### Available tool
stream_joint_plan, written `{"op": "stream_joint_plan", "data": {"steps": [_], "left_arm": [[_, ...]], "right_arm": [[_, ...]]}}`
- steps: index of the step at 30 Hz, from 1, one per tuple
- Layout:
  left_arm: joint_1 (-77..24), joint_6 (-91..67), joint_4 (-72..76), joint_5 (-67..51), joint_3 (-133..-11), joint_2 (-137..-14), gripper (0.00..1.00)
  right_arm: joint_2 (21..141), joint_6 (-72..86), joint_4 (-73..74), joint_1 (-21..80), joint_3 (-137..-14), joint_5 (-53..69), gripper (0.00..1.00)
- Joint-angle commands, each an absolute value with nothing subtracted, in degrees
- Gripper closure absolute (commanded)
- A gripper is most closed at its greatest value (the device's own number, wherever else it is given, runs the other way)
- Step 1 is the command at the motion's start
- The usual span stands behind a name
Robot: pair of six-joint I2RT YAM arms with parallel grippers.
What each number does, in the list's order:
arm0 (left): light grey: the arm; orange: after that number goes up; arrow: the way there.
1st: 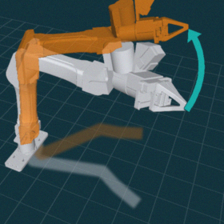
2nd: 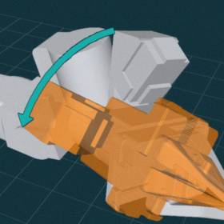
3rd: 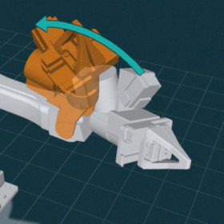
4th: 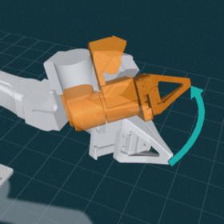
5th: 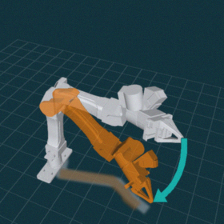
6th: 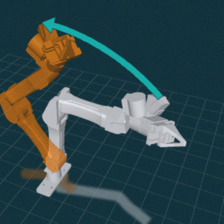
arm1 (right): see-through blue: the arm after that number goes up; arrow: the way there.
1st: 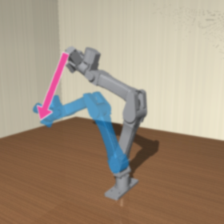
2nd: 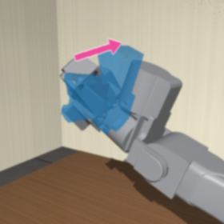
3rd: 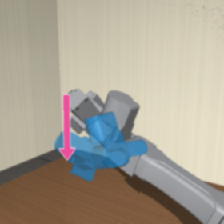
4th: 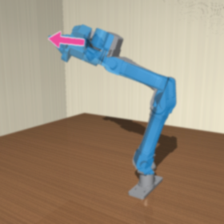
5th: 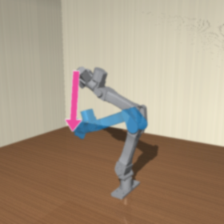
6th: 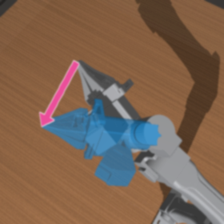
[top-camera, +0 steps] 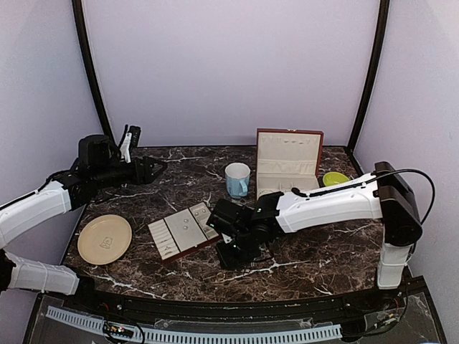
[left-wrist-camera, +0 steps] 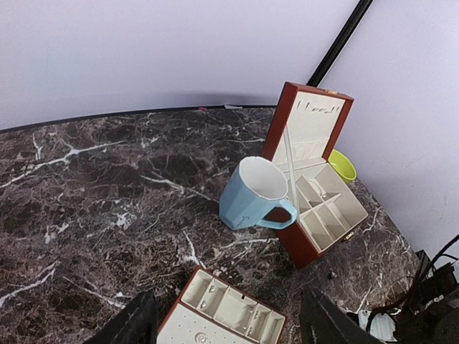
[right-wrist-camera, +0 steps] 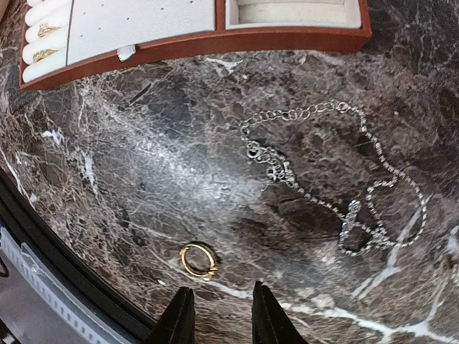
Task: Organize the mixed jewelry
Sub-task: Pick up the ring from the center of the board.
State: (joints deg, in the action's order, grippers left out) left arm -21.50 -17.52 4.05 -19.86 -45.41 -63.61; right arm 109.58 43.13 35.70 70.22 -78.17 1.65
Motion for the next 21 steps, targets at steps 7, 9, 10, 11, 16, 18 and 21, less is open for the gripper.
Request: {"op": "stream_joint_plan", "data": {"steps": [7,9,10,11,16,18,21], "left_arm": [[-20.92,-15.78,0.47,-20.1,-44.22,-59.68,0.3],[-20.92,-15.47,0.41,-19.95,-44.09,-58.73,0.3],[-20.92,-15.43,0.37,-19.99,-44.02,-58.28,0.29],[-20.92,-15.44,0.36,-20.27,-43.9,-58.1,0.29],[-20.92,-15.6,0.35,-20.93,-43.65,-57.38,0.29],[-20.92,-15.76,0.43,-21.2,-43.5,-57.22,0.29],[-20.92,-15.94,0.53,-21.47,-43.44,-57.13,0.29]], "right_arm": [[117.51,57.19,46.54,73.8,-87.32,-2.83,0.73],[118.11,58.63,47.38,73.83,-87.84,-3.13,0.74],[118.43,59.09,47.77,73.81,-88.15,-3.18,0.74],[118.79,59.33,48.03,73.9,-88.56,-3.13,0.75],[120.05,59.85,49.69,74.59,-91.53,-3.6,0.75],[120.23,59.98,50.75,74.7,-92.77,-4.49,0.75],[120.5,59.99,51.15,75.03,-93.82,-4.68,0.75]]}}
